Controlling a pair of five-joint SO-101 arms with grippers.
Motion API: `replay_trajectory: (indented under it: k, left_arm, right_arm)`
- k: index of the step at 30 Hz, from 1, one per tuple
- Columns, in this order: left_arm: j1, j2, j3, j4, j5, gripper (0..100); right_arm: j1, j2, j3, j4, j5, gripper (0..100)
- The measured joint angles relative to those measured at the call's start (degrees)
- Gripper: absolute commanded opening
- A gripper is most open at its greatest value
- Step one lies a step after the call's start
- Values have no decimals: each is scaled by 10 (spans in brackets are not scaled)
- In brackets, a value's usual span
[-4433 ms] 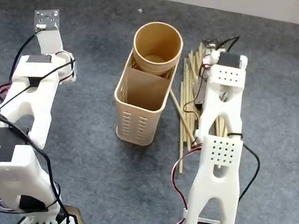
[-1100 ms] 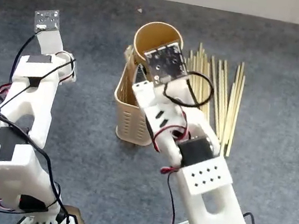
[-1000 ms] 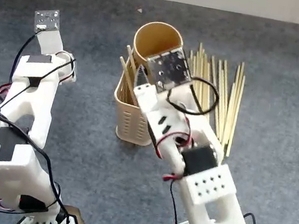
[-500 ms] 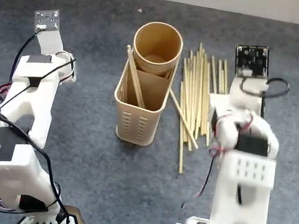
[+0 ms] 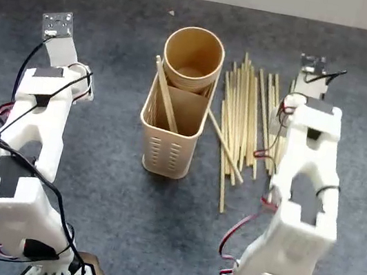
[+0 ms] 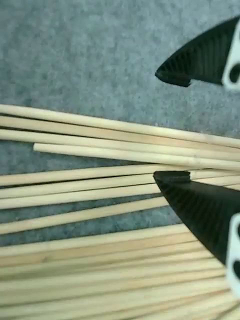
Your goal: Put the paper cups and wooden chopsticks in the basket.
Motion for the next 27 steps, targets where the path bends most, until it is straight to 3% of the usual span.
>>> replay_trajectory:
  k: [3, 10, 19, 27]
  left_arm:
    - [0, 0, 0, 0, 0, 168]
    - [0, 0, 0, 0, 0, 168]
    - [0, 0, 0, 0, 0, 168]
    - [0, 0, 0, 0, 0, 168]
  right_arm:
    - [-1, 74, -49, 7, 2, 236]
    - [11, 127, -103, 10, 1, 2]
    - [20, 96, -103, 14, 0, 5]
    - [14, -21, -102, 36, -14, 5]
